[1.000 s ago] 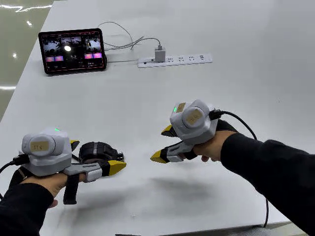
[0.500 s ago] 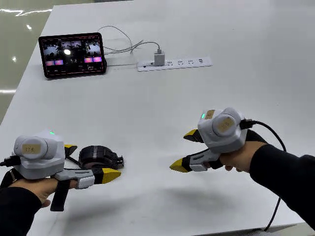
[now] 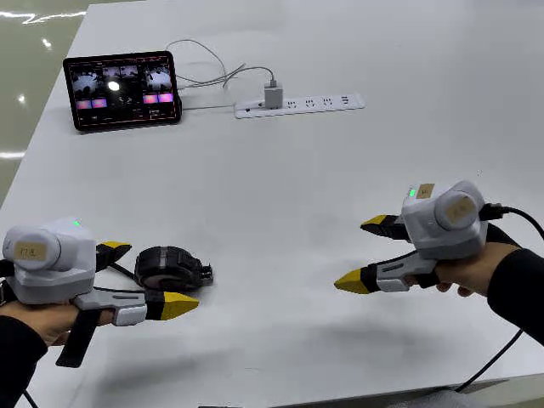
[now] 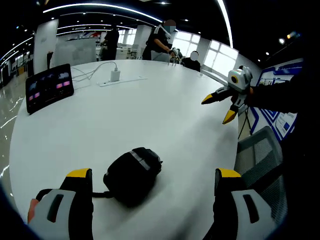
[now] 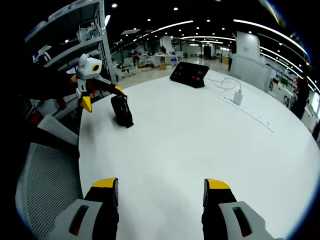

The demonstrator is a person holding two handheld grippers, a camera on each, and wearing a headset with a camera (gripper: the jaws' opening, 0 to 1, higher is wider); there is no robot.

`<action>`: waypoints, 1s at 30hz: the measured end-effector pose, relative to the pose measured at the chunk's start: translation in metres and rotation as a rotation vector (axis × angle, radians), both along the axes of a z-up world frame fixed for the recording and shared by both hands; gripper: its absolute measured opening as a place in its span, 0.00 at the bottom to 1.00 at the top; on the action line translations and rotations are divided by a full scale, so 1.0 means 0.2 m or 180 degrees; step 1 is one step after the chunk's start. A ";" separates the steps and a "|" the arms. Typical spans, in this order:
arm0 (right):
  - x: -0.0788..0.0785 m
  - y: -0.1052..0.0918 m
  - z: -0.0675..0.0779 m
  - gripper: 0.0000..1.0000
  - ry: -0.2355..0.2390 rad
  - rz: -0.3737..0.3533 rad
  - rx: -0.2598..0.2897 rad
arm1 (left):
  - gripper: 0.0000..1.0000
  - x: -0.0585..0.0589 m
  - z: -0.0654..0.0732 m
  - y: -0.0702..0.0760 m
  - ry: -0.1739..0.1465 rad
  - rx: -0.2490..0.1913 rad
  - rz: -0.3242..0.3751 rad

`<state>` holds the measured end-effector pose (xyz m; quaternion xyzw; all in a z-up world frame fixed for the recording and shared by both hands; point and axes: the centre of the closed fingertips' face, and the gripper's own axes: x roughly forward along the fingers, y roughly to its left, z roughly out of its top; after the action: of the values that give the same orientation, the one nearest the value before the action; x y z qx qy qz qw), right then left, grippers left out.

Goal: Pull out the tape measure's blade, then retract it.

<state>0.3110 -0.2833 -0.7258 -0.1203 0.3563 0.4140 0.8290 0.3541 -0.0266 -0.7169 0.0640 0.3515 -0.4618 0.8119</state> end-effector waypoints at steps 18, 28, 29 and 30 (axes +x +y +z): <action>-0.12 -0.30 -0.04 0.78 0.0039 -0.0073 -0.0181 | 0.99 -0.06 -0.02 0.12 0.0065 0.0110 -0.0081; -0.15 -0.46 0.00 0.88 -0.0067 -0.0233 -0.0171 | 0.99 -0.05 0.01 0.20 -0.0005 0.0153 0.0038; -0.16 -0.48 0.00 0.89 -0.0058 -0.0264 -0.0162 | 0.99 -0.05 0.01 0.21 0.0000 0.0175 0.0047; -0.16 -0.50 0.00 0.89 -0.0048 -0.0282 -0.0170 | 0.99 -0.05 0.01 0.22 0.0029 0.0177 0.0067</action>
<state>0.2783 -0.3823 -0.7266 -0.1295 0.3660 0.3663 0.8456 0.3447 0.0168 -0.7150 0.0807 0.3685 -0.4435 0.8130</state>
